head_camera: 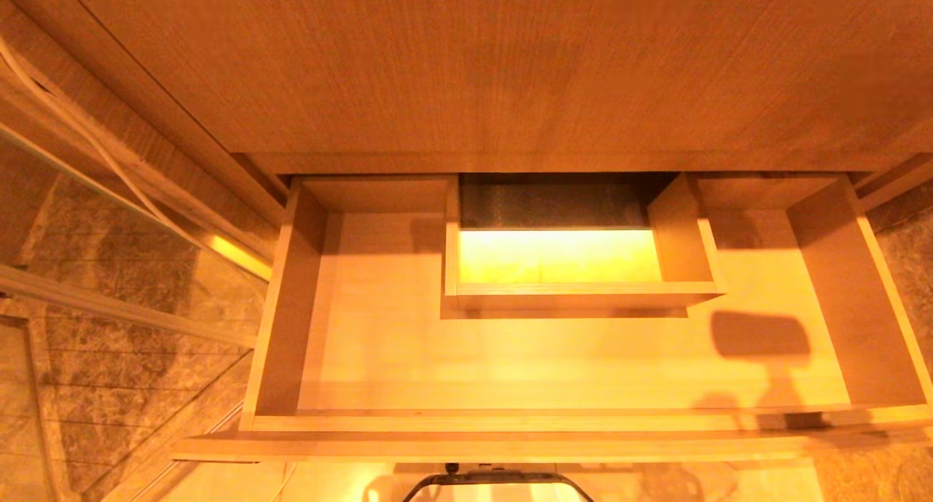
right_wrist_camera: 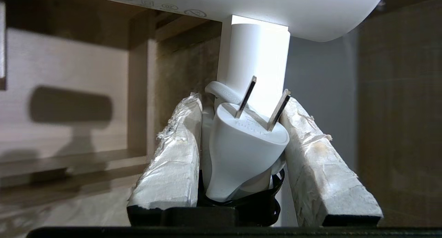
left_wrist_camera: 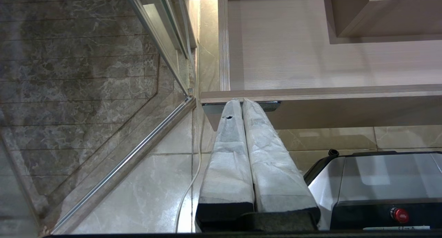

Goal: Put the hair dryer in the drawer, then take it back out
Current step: Place it on the countertop

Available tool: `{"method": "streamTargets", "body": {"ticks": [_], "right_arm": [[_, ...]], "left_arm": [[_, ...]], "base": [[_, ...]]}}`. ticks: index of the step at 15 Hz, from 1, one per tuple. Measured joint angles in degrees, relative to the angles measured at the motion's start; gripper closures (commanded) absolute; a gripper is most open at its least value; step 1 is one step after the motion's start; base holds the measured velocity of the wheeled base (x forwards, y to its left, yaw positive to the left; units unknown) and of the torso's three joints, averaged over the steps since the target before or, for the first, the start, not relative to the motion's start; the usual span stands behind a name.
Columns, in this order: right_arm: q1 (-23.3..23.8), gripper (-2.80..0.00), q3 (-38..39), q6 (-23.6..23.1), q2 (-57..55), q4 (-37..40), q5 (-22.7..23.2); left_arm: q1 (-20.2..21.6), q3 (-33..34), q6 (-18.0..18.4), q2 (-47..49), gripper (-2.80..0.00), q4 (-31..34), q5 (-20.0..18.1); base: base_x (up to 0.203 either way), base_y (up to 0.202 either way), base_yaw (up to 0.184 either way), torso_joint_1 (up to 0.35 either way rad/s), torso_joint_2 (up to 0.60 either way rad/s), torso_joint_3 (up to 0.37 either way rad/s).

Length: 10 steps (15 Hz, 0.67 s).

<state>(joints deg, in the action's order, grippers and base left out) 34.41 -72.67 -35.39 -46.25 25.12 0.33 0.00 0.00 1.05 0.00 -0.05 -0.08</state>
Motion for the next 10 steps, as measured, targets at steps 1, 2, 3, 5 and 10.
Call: {"method": "streamTargets", "body": {"ticks": [1, 2, 3, 5, 10], "right_arm": [[0.8, 0.00, -1.5, 0.0, -0.2, 0.4, 0.0], [1.2, 0.00, -2.6, 0.0, -0.5, 0.9, 0.0], [1.5, 0.00, -3.8, 0.1, -1.1, 1.2, 0.1], [1.7, 0.00, -5.3, 0.0, -2.5, 1.3, 0.4], [2.0, 0.00, -7.0, 0.0, -4.3, 0.8, -0.4]], "left_arm": [[0.0, 0.0, 0.0, 0.0, 0.00, 0.0, 0.0], [0.0, 0.0, 0.0, 0.0, 0.00, 0.0, 0.0], [0.0, 0.0, 0.0, 0.0, 0.00, 0.0, 0.0], [0.0, 0.0, 0.0, 0.0, 0.00, 0.0, 0.0], [0.0, 0.0, 0.0, 0.0, 0.00, 0.0, 0.0]], "base": [[0.000, 0.000, 0.000, 0.000, 0.00, 0.000], [0.000, 0.000, 0.000, 0.000, 0.00, 0.000], [0.000, 0.000, 0.000, 0.000, 0.00, 0.000], [0.000, 0.000, 0.000, 0.000, 0.00, 0.000], [0.000, 0.000, 0.000, 0.000, 0.00, 0.000]]}}
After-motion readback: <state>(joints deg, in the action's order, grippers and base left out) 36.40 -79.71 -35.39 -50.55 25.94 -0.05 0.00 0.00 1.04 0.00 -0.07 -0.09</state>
